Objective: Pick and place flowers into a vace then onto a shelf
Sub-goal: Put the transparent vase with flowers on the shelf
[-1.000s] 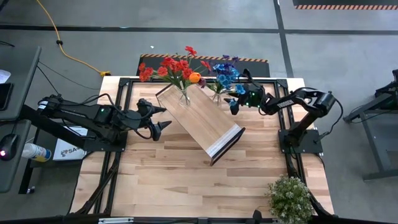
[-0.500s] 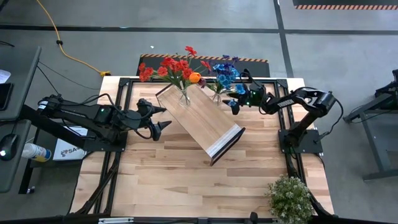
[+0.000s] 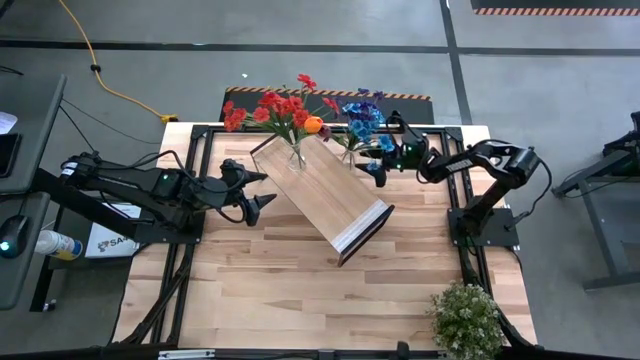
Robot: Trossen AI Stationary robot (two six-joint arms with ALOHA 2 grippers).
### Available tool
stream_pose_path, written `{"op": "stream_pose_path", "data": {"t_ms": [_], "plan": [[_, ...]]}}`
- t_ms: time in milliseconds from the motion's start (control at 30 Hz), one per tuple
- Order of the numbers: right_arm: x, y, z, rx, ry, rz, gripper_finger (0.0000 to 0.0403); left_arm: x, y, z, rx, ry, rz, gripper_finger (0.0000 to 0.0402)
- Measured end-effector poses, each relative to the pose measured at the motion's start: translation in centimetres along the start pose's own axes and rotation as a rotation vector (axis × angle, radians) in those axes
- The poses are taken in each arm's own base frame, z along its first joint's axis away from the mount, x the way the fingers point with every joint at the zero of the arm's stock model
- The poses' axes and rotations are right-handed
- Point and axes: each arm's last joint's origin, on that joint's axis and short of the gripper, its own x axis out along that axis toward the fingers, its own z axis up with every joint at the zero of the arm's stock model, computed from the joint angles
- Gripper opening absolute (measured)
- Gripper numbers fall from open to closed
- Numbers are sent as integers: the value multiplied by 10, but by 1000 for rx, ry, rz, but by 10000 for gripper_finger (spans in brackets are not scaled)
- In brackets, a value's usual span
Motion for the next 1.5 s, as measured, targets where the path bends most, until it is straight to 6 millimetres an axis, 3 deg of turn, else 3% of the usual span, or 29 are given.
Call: {"op": "stream_pose_path", "data": {"t_ms": [900,1500], "plan": [[15,-9,22,-136,74,-78,264,0,0,0,-19,1,0,367],[25,-20,8,-109,68,-94,264,6,-3,-3,-8,21,11,367]]}}
